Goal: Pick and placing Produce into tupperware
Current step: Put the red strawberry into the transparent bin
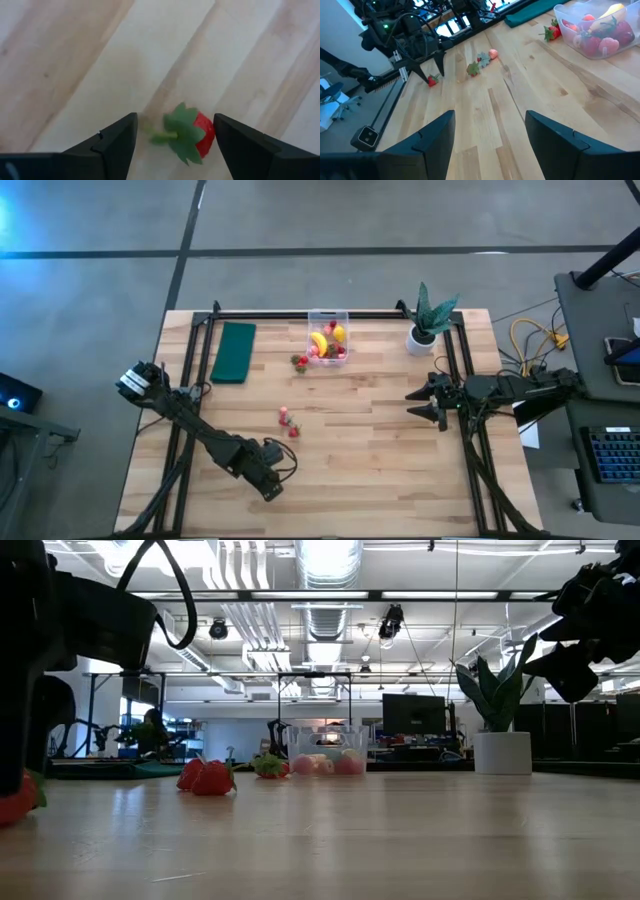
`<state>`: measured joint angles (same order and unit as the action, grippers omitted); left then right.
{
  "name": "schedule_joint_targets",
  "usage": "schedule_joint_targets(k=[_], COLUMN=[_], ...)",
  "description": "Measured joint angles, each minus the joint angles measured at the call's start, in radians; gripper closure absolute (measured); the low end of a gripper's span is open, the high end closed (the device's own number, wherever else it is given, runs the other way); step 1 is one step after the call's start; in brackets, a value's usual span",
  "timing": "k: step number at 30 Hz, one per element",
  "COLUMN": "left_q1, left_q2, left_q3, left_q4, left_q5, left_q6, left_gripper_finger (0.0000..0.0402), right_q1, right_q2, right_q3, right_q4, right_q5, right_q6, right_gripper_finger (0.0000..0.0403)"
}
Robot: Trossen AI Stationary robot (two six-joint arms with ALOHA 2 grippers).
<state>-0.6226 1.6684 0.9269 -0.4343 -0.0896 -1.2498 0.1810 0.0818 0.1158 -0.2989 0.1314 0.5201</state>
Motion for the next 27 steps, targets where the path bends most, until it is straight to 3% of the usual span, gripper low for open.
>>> schedule_joint_targets(k=[8,18,24,27], left_q1=[0.002,0.004,0.006,0.019], left_q2=[0.000,-0.011,-0.067,-0.102], left_q3=[-0.018,-0.024,0.029,0.055], left_q4=[0.006,0.004,-0.034,-0.142], left_q5=[-0.022,0.022,0.087,0.098], left_q6=[0.034,0.119,0.412,0.370], left_gripper_finger=[0.0212,0.0255,0.0262,0.0262], right_q1=[0.000,0.000,0.000,0.000], right_q2=[0.000,0.000,0.000,0.000], right_q3=[0.000,0.000,0.000,0.000], right_q4=[0.000,0.000,0.000,0.000], right_q5=[0.000,0.000,0.000,0.000], right_q6=[0.000,0.000,0.000,0.000], right_gripper_finger=[0.0170,0.0170,0.0170,0.0170])
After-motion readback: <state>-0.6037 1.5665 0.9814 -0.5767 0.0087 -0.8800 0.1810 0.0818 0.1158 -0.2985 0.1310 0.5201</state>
